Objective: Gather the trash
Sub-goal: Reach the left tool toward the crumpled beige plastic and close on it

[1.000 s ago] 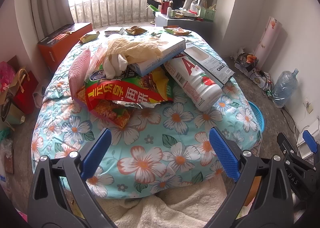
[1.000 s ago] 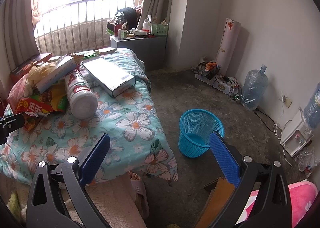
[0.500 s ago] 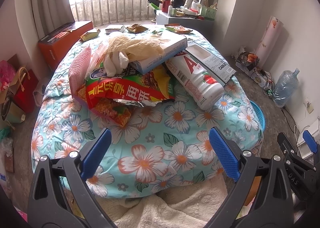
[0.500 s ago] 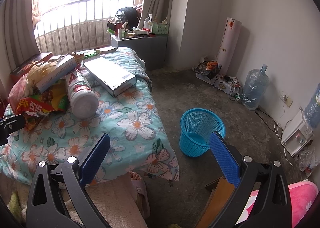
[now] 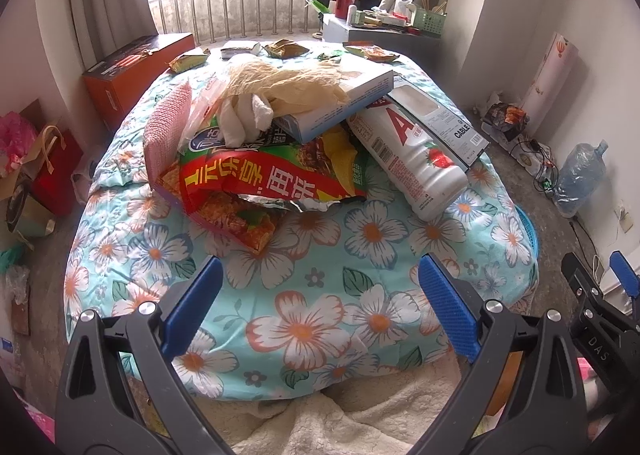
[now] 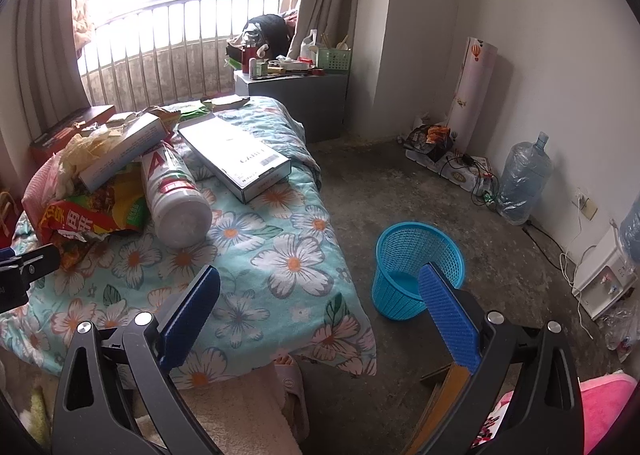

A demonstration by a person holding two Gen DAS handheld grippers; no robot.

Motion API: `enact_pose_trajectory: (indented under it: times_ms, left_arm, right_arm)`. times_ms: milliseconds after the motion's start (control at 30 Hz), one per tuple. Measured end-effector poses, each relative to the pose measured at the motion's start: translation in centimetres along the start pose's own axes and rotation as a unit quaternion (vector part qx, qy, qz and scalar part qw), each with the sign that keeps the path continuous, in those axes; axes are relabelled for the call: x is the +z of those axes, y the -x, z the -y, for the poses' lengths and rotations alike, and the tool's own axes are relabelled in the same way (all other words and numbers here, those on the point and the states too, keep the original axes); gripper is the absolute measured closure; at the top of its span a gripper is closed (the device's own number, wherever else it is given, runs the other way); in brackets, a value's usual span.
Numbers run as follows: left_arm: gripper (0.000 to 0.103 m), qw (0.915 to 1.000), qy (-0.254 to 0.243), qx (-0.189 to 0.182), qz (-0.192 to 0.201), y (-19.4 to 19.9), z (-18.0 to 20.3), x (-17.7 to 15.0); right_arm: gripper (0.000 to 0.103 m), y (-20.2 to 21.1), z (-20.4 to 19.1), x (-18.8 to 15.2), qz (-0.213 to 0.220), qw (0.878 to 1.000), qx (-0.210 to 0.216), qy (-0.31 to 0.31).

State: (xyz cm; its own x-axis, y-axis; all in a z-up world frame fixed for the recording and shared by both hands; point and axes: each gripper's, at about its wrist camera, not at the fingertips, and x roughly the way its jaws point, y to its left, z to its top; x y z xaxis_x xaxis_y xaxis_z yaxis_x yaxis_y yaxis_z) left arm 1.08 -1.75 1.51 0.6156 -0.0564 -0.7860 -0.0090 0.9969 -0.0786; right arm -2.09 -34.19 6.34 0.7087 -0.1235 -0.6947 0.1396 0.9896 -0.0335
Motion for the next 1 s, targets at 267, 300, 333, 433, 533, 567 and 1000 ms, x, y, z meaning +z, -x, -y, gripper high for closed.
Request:
enact_pose_trajectory:
  times_ms: [267,300,333,433,533,567,1000]
  left_arm:
    - [0.009,0.9961,0.021,-0.011,0.085,0.7,-4.5,2.7]
    - [0.009,0.9944,0.022,-0.018,0.102,1.0,-5.2,3.1]
    - [0.009,0.9924,0.021,-0.024,0.119,1.2,-5.7,3.4]
    - [0.009,0.9868,0.014,-0.037,0.157,1.7,-7.1,4.6]
    - [0.009,0.9834,0.012,-0.068,0.168,1.5,-8.0,6.6]
    - [0.009,0.9821,0.011,-0.080,0.170,1.3,-8.3,7.3]
    - [0.032,0.9881,-0.103,-0.089,0.072,-8.9,-4.3,14.5]
  right_arm:
    - [0.006,0.3,-2.6,4.2,0.069,0.995,0.066,0.019]
    - [0.006,0.2,-3.1,4.7,0.075,0.993,0.085,0.022]
    - [0.006,0.1,-3.7,5.2,0.081,0.991,0.102,0.023]
    - [0.006,-0.2,-5.4,6.5,0.090,0.986,0.140,0.029]
    - [0.006,-1.3,-7.1,7.6,0.082,0.981,0.173,0.038]
    - [0.006,-1.6,-7.5,7.9,0.078,0.980,0.180,0.038]
    - [0.006,-7.6,-9.2,9.1,0.012,0.981,0.192,0.022]
